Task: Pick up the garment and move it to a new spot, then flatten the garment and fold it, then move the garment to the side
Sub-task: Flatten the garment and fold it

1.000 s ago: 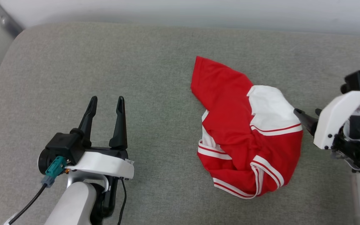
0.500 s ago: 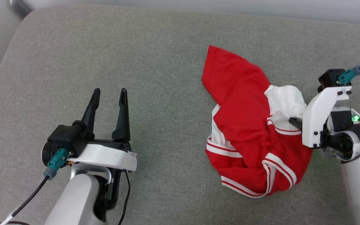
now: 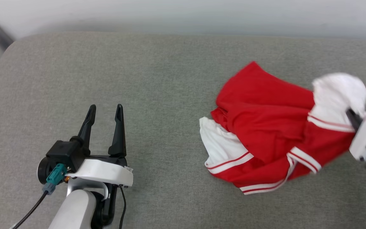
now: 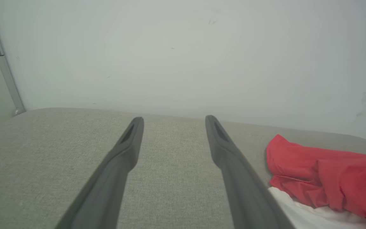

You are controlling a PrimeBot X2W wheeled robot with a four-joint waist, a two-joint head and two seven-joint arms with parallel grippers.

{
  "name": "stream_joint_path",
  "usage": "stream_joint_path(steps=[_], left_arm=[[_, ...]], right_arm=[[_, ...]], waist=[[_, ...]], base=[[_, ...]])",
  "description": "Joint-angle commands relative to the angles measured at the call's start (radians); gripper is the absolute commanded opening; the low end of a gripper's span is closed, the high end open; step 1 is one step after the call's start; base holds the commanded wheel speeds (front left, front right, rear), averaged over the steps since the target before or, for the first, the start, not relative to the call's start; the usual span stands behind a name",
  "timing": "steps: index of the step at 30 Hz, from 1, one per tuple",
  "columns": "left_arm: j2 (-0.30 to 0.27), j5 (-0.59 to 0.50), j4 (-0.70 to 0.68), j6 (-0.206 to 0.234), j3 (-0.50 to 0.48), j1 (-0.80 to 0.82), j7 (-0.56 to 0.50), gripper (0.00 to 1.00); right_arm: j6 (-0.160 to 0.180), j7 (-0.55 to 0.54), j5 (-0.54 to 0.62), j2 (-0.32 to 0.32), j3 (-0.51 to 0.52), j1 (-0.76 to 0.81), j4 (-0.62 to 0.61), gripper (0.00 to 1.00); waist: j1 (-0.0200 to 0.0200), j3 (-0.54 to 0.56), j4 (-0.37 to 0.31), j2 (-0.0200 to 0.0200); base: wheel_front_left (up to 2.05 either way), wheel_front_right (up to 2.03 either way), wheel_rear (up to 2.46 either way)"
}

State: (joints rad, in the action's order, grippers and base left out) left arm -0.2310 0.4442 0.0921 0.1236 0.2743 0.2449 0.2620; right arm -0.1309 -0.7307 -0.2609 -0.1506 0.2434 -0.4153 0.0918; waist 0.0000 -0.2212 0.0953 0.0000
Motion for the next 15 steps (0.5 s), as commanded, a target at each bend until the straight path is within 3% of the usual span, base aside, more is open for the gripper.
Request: stream_joint_path(steps=[1, 8, 9, 10, 11, 15], left_arm=[[-0.005, -0.003, -0.003, 0.005, -0.003, -0.013, 0.003, 1.0], [-0.019, -0.001, -0.012, 0.013, 0.003, -0.039, -0.013, 1.0], [-0.021, 0.001, -0.014, 0.015, 0.002, -0.041, -0.015, 1.0], [-0.022, 0.002, -0.015, 0.016, 0.001, -0.044, -0.018, 1.0], [-0.024, 0.003, -0.017, 0.018, 0.0, -0.048, -0.02, 1.0], [-0.032, 0.006, -0.022, 0.026, -0.002, -0.059, -0.029, 1.0]], right_arm=[[0.0, 0.006, 0.0, 0.023, 0.042, 0.053, -0.014, 0.0], [0.0, 0.051, -0.007, 0.096, 0.26, 0.302, 0.003, 0.02], [0.0, 0.057, -0.011, 0.098, 0.274, 0.322, 0.02, 0.15], [0.0, 0.069, -0.03, 0.1, 0.275, 0.342, 0.046, 0.73], [0.0, 0.091, -0.051, 0.101, 0.274, 0.353, 0.072, 1.0], [0.0, 0.253, -0.062, 0.1, 0.257, 0.352, 0.116, 1.0]], waist=[[0.0, 0.023, -0.025, 0.0], [0.0, 0.045, -0.05, 0.0], [0.0, 0.047, -0.052, 0.0], [0.0, 0.048, -0.052, 0.0], [0.0, 0.049, -0.053, 0.0], [0.0, 0.059, -0.056, 0.0]], base=[[0.0, 0.0, 0.0], [0.0, 0.0, 0.0], [0.0, 0.0, 0.0], [0.0, 0.0, 0.0], [0.0, 0.0, 0.0], [0.0, 0.0, 0.0]])
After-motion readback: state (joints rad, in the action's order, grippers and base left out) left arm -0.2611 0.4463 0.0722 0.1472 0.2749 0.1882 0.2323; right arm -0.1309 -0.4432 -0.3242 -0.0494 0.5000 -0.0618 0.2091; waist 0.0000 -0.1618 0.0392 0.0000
